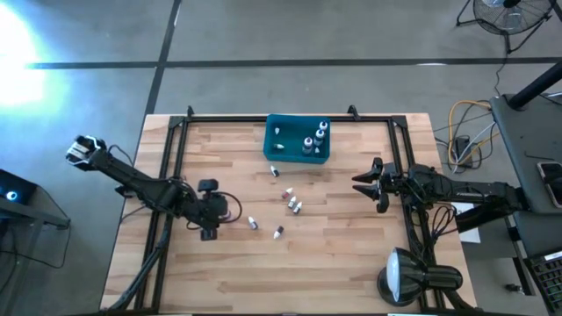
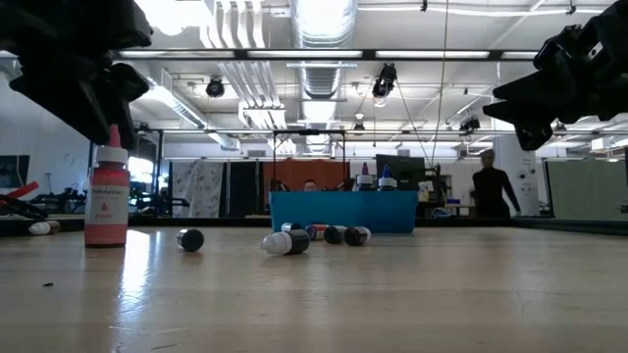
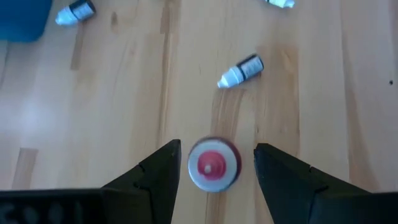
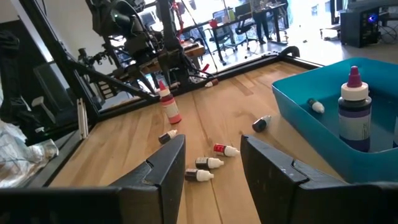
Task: Pick & Place food coloring
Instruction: Put the large pink food coloring bottle into the blue bin
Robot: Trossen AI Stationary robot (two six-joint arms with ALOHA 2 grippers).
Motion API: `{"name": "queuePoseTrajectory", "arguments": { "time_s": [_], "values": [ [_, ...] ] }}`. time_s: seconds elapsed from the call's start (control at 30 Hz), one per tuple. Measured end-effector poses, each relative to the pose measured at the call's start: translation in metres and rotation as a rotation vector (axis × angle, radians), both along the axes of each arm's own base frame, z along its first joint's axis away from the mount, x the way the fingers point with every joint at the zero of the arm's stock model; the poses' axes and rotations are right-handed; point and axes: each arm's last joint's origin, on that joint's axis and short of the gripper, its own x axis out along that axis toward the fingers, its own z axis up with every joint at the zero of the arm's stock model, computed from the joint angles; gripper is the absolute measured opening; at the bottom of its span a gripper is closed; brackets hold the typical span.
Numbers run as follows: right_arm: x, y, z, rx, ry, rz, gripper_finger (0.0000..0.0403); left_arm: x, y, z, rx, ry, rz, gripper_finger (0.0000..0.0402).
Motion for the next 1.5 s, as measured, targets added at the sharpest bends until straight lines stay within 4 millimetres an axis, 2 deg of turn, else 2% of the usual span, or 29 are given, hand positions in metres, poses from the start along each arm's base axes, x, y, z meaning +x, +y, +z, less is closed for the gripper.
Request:
{"name": "queuePoseTrajectory", "arguments": {
  "time_s": [0.47, 0.83, 1.03, 1.37, 1.5],
  "values": [
    [0.000, 0.000, 0.000, 0.000, 0.000, 0.000, 0.0148, 0.005, -0.002, -0.009, 0.024, 0.045, -0.014, 0.0178],
    [0.000, 0.000, 0.000, 0.000, 0.000, 0.000, 0.0148, 0.005, -0.002, -0.009, 0.023, 0.052, -0.016, 0.0115],
    [0.000, 0.000, 0.000, 0.000, 0.000, 0.000, 0.0148, 0.003, -0.001, -0.010, 0.051, 0.070, -0.034, 0.0107],
    [0.000, 0.000, 0.000, 0.000, 0.000, 0.000, 0.0148, 0.004, 0.010, -0.008, 0.072, 0.084, -0.012, 0.0102],
    [0.000, 0.000, 0.000, 0.000, 0.000, 0.000, 0.0148, 0.008, 0.024, 0.003, 0.105, 0.082, -0.013, 0.0094]
  ]
}}
